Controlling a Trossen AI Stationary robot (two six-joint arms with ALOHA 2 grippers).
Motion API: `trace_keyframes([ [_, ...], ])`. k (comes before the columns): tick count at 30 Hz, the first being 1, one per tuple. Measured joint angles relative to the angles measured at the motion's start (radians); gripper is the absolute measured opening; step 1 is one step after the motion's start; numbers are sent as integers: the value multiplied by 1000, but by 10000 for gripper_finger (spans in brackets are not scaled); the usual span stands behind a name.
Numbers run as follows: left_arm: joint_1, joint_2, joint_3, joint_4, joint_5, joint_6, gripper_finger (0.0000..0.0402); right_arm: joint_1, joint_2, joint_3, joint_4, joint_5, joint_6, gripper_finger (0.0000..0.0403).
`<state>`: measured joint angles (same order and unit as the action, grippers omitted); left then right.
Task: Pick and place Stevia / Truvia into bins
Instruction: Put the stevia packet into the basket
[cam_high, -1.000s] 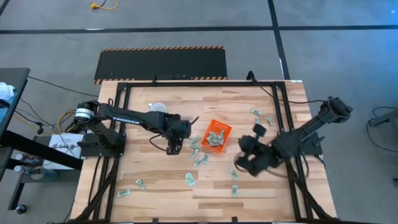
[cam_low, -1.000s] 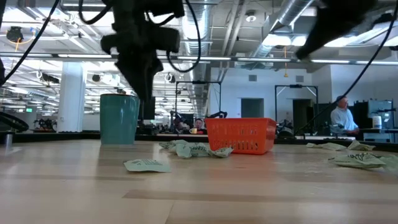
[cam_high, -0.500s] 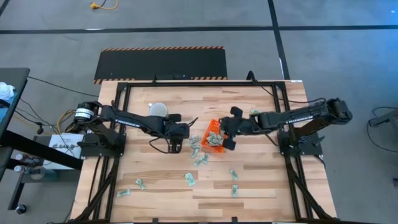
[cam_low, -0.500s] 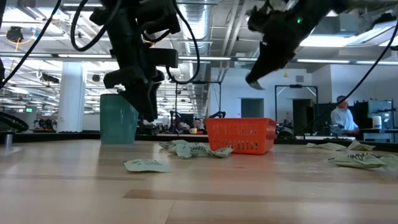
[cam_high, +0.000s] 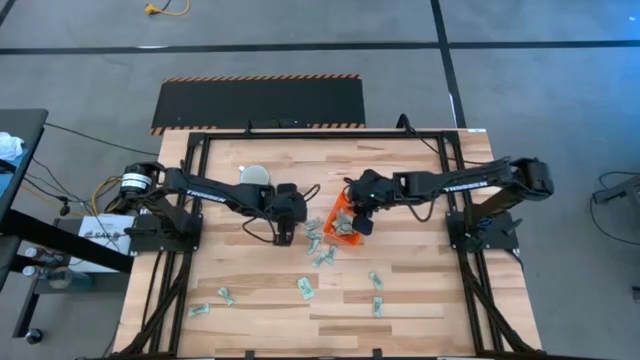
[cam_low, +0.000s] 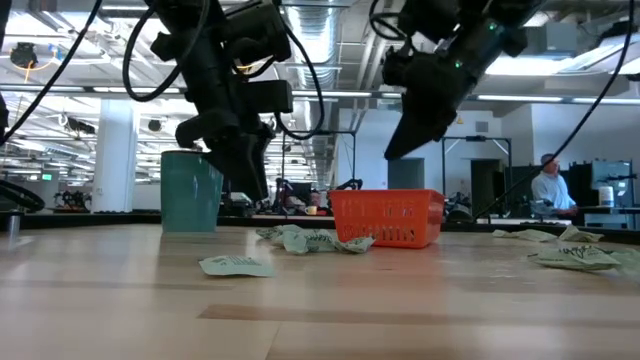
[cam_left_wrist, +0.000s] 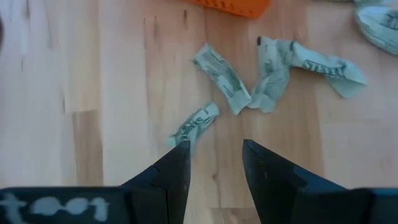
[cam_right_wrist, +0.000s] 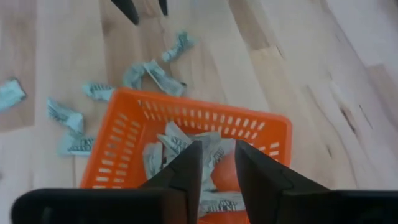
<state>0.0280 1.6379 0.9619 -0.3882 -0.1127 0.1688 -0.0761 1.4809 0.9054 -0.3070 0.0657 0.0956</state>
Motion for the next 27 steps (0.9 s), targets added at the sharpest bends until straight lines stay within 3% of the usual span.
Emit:
trace_keyframes([
  [8,15,0,0,5,-1,30,143,-11,-52,0,-45,-12,-17,123],
  [16,43,0,0,5,0,31,197,60,-179,0,-251,-10,122,128],
  [27,69,1,0,68,55,49,210,378,-230,0,-345,281,304,118],
])
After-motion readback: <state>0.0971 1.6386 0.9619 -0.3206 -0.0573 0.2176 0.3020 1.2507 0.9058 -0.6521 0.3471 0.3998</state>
